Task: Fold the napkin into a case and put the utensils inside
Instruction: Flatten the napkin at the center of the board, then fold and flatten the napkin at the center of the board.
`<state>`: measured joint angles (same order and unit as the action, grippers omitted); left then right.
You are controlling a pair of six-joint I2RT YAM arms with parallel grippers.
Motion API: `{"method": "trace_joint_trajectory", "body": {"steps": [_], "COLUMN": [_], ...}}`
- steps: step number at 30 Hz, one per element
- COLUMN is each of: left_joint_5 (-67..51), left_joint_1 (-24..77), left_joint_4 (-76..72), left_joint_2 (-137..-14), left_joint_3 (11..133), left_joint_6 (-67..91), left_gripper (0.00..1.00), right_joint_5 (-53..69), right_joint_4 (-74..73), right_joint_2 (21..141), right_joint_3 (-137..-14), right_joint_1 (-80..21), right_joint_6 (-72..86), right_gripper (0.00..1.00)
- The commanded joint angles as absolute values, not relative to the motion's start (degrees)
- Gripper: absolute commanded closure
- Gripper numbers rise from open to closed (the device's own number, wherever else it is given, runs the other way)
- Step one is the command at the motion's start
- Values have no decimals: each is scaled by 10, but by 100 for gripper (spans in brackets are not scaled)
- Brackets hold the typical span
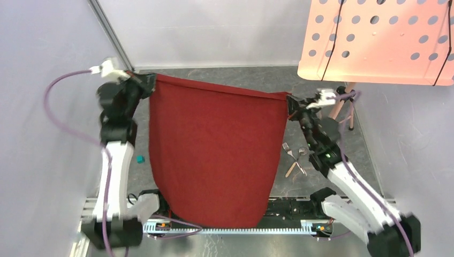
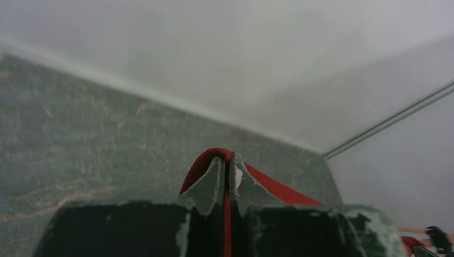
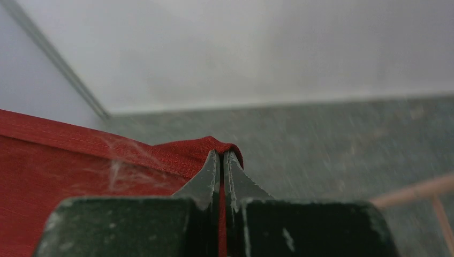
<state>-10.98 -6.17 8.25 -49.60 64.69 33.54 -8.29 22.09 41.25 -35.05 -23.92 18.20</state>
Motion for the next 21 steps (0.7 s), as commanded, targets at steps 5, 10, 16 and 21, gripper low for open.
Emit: {"method": "trace_joint_trajectory", "body": {"steps": [5,10,16,21], "left_joint_5": [-169,-188,-204,-206], "left_joint_1": [-57,-50,-50,-50], "left_joint_4": [-157,-188,-93,34], "left_joint_2": [-845,-1003,-1105,-1116], "left_joint_3": [618,676,770,792], "left_joint_6": [377,402,386,379], "left_gripper": [98,98,98,98], "right_joint_5": [-292,-264,-195,-152], "right_joint_4": [465,505,450,331], "right_joint_2": [701,868,957,969], "right_joint_3": [-326,-408,-498,-546], "right_joint_1": [-226,-219,-208,-206], "right_joint_6": [116,45,-10,-14], "right_gripper": [100,100,100,100]}}
